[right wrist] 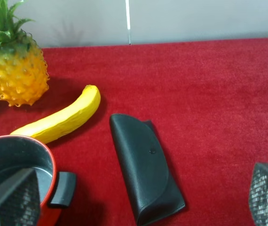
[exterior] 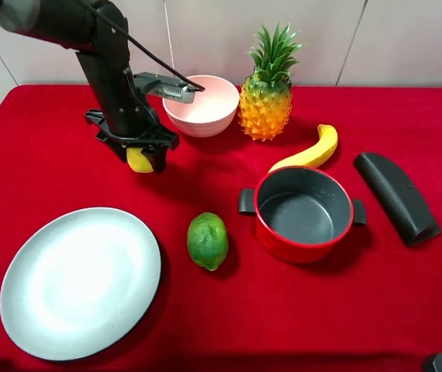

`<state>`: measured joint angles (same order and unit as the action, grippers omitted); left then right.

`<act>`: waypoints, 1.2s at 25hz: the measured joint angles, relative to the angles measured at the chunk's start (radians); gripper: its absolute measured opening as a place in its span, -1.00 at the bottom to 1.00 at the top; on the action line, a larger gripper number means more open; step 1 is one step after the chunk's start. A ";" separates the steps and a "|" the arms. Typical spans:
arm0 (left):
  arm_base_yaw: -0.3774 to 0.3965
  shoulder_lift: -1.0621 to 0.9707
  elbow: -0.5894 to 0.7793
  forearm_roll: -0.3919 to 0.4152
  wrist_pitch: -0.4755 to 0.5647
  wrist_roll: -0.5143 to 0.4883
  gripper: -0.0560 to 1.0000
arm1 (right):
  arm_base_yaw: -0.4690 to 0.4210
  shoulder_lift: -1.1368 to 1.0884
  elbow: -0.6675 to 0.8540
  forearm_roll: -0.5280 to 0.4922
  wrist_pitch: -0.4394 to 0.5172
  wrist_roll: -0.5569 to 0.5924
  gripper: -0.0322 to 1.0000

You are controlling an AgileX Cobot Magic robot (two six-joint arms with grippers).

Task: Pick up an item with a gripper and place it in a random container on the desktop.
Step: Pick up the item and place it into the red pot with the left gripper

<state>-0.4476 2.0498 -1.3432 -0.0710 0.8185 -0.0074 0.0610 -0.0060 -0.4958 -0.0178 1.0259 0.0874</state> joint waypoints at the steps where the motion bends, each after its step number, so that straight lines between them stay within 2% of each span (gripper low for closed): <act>1: 0.000 0.000 -0.008 0.000 0.019 0.000 0.32 | 0.000 0.000 0.000 0.000 0.000 0.000 0.41; 9: -0.010 0.000 -0.128 0.002 0.203 -0.001 0.32 | 0.000 0.000 0.000 0.000 0.000 0.000 0.41; 15: -0.049 0.000 -0.226 0.005 0.295 -0.004 0.32 | 0.000 0.000 0.000 0.007 0.000 0.000 0.41; 20: -0.099 0.000 -0.297 0.005 0.345 -0.026 0.32 | 0.000 0.000 0.000 0.009 0.000 0.000 0.41; 30: -0.226 0.000 -0.394 0.005 0.363 -0.049 0.32 | 0.000 0.000 0.000 0.011 0.000 0.000 0.41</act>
<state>-0.6733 2.0498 -1.7369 -0.0665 1.1820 -0.0560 0.0610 -0.0060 -0.4958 -0.0065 1.0259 0.0874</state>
